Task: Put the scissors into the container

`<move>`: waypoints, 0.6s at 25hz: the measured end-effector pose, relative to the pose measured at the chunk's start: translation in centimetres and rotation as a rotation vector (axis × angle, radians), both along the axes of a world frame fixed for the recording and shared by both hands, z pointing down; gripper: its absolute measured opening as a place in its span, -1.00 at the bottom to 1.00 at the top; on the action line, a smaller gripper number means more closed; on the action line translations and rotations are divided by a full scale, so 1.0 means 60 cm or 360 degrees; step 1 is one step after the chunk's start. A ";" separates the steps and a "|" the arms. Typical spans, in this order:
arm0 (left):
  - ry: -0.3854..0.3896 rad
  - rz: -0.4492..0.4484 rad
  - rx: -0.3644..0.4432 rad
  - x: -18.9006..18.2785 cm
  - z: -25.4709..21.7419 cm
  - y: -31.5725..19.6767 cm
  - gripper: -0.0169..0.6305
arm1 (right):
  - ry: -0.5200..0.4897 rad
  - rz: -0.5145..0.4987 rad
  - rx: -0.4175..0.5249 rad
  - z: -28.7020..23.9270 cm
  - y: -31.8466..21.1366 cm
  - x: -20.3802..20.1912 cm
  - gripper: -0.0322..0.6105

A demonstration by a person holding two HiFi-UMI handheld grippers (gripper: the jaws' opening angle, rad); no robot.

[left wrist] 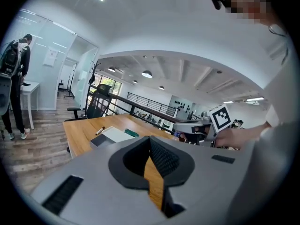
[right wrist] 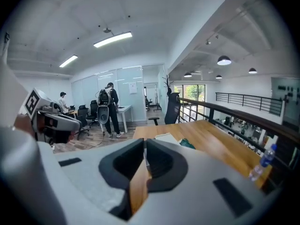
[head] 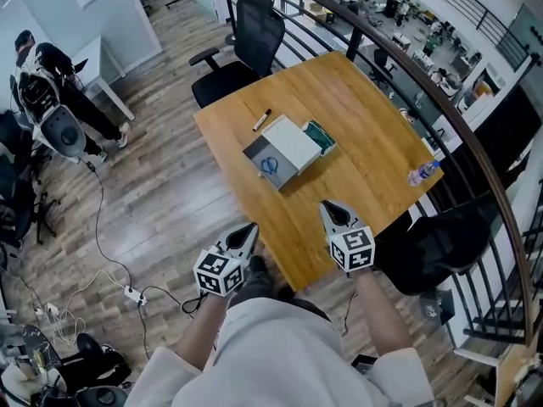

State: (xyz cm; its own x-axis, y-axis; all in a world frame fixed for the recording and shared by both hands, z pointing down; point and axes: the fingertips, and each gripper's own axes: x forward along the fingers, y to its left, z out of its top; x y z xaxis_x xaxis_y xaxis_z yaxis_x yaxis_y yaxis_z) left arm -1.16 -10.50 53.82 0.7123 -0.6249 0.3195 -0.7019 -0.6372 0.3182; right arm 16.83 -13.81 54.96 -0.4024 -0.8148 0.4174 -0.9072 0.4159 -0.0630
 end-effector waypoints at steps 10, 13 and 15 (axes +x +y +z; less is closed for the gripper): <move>-0.0032 0.0050 0.0162 -0.028 -0.072 0.044 -0.97 | -0.0027 -0.0022 0.0152 -0.083 0.068 -0.038 -0.89; -0.0056 0.0089 0.0257 -0.046 -0.116 0.047 -0.97 | -0.0053 0.0030 0.0199 -0.119 0.079 -0.044 -0.89; -0.0069 0.0102 0.0300 -0.064 -0.138 0.045 -0.97 | -0.0087 0.0070 0.0227 -0.138 0.083 -0.052 -0.89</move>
